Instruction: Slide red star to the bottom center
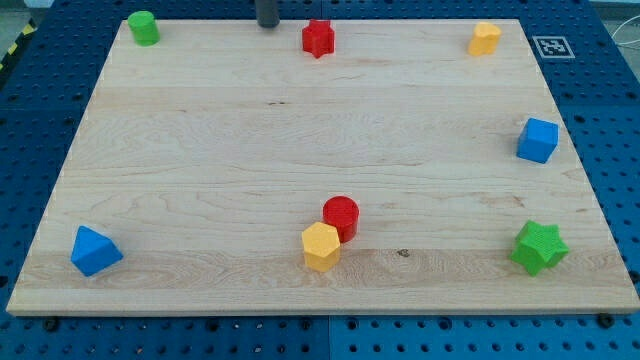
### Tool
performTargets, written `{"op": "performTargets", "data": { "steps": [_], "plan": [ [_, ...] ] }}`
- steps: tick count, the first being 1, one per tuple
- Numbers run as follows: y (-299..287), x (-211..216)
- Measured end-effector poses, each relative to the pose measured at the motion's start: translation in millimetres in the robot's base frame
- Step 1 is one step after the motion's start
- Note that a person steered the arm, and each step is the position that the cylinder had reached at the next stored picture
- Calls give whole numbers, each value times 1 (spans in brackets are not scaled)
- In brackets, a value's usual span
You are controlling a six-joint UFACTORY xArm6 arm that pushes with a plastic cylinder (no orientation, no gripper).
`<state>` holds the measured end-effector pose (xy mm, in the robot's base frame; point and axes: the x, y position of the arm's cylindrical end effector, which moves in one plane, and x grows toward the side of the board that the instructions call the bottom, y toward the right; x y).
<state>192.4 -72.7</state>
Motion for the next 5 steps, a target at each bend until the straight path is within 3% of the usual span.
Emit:
{"op": "performTargets", "data": {
  "steps": [2,4,5],
  "plan": [
    [78,3],
    [141,65],
    [138,30]
  ]
}}
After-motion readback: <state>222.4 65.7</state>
